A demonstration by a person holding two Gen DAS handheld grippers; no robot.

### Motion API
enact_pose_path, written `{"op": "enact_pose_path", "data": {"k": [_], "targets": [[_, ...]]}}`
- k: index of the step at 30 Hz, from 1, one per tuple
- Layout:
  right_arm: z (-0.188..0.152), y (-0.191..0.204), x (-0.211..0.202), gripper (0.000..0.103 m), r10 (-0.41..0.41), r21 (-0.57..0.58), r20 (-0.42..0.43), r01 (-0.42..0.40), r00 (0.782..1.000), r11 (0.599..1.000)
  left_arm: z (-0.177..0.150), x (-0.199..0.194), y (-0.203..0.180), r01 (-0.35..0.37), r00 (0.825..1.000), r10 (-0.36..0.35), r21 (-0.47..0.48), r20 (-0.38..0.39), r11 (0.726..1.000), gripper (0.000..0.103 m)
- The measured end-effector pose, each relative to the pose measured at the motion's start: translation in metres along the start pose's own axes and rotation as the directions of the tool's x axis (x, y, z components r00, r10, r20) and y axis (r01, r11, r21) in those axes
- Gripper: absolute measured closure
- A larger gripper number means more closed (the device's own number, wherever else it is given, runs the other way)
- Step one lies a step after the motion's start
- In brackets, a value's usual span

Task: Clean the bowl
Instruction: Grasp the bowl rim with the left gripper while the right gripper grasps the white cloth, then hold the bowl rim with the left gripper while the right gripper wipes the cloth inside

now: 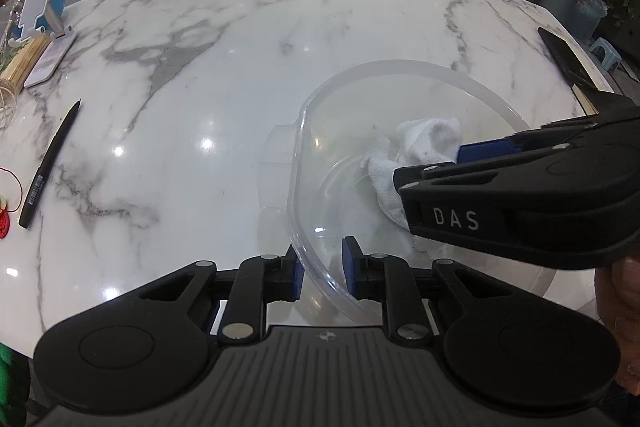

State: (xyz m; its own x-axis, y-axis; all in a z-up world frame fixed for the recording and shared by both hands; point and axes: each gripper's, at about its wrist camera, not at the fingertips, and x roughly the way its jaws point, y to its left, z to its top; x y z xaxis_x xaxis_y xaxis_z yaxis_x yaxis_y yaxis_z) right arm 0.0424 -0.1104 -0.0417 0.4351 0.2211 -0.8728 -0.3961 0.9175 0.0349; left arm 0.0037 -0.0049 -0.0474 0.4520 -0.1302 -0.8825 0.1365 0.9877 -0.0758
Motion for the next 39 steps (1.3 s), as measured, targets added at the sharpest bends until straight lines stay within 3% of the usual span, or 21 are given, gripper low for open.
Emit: {"op": "enact_pose_path", "data": {"k": [3,7,19,33,39], "targets": [[0.000,0.000,0.000,0.064,0.000,-0.004,0.005,0.000,1.000,1.000,0.000,0.000,0.001,0.002,1.000,-0.002,-0.005,0.001,1.000,0.085],[-0.001,0.002,-0.001,0.075,-0.005,-0.027,0.013,0.006,1.000,1.000,0.000,0.001,0.002,-0.005,1.000,0.005,-0.012,0.005,1.000,0.087],[-0.004,0.009,-0.001,0.092,0.028,-0.071,-0.018,-0.029,0.999,0.997,0.000,0.001,0.002,-0.017,1.000,0.017,0.000,0.013,1.000,0.087],[0.001,-0.008,-0.039,0.092,0.061,-0.033,0.076,-0.058,0.995,0.998,0.004,0.006,0.002,-0.022,1.000,0.022,-0.002,0.004,1.000,0.091],[-0.003,-0.014,-0.029,0.092,0.091,-0.025,0.023,-0.090,0.996,0.996,0.004,0.011,-0.004,-0.035,0.999,0.036,0.040,-0.015,0.999,0.091]]}}
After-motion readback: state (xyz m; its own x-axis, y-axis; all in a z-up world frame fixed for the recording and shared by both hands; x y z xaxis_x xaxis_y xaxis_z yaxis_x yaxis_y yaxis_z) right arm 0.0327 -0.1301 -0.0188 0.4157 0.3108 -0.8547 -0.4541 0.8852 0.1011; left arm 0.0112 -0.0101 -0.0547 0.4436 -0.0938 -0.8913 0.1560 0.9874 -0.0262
